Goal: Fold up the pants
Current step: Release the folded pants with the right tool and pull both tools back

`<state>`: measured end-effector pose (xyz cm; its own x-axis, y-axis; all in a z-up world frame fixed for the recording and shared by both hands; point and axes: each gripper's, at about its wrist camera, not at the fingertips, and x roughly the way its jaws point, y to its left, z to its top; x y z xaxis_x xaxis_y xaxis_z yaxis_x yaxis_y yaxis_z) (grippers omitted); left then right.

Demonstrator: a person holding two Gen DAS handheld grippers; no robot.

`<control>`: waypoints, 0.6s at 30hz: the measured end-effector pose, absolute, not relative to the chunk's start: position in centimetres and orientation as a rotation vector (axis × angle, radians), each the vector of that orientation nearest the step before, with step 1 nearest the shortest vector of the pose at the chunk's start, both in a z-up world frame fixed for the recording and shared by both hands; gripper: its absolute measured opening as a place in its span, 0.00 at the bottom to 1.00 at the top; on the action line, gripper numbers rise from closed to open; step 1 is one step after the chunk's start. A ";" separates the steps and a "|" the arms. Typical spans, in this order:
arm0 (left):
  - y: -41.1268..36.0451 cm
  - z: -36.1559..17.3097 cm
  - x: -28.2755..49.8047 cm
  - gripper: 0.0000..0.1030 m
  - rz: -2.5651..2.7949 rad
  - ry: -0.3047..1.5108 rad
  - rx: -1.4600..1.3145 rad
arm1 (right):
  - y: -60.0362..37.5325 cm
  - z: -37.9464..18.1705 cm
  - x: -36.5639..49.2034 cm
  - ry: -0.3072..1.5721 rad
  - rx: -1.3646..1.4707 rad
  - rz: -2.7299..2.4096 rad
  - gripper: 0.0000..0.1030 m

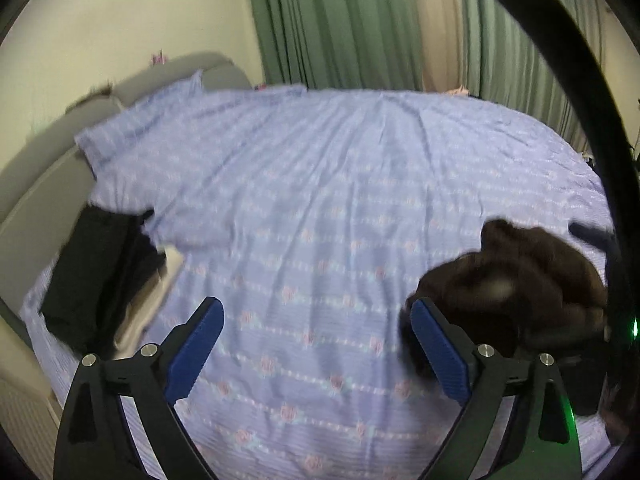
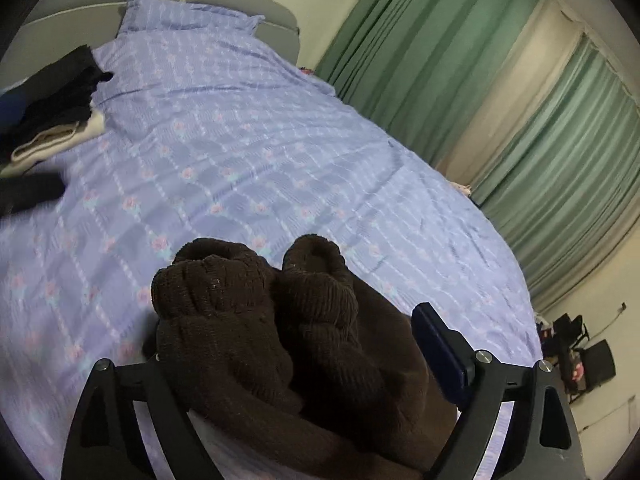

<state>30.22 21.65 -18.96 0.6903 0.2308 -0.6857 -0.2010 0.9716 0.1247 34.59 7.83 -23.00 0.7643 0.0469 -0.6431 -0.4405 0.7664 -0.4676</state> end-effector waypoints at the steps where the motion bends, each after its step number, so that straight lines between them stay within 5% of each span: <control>1: 21.2 -18.5 30.5 0.95 0.242 0.764 0.059 | 7.3 -22.8 34.1 0.659 -0.645 0.267 0.87; 18: 22.5 -14.8 30.0 0.97 0.347 0.791 0.170 | 9.6 -21.9 36.4 0.810 -0.424 0.425 0.87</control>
